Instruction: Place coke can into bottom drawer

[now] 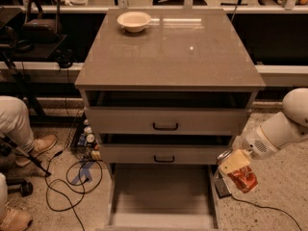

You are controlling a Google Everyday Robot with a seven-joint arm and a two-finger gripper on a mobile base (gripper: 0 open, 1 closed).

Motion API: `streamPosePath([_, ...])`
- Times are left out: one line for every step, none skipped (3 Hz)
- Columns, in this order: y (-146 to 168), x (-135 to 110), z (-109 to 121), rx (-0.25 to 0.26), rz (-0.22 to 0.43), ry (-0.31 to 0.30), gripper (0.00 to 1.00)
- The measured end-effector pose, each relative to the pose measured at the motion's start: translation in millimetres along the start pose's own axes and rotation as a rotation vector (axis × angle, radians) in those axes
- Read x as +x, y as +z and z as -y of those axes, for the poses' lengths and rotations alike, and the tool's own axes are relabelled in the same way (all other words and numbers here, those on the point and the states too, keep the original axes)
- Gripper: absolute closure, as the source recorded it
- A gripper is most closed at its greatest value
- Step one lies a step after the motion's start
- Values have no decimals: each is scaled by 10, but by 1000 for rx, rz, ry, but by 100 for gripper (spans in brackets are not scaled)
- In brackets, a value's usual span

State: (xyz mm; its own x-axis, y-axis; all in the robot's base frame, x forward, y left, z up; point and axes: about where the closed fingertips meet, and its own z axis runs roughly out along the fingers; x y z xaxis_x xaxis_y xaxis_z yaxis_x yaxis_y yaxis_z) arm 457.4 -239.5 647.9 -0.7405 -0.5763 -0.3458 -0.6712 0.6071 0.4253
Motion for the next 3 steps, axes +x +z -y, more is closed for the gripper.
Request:
streamPosePath([185, 27, 156, 7, 32, 25, 100])
streamPosePath([568, 37, 499, 19, 126, 40, 100])
streamPosePath([1100, 26, 846, 34, 180, 61, 100])
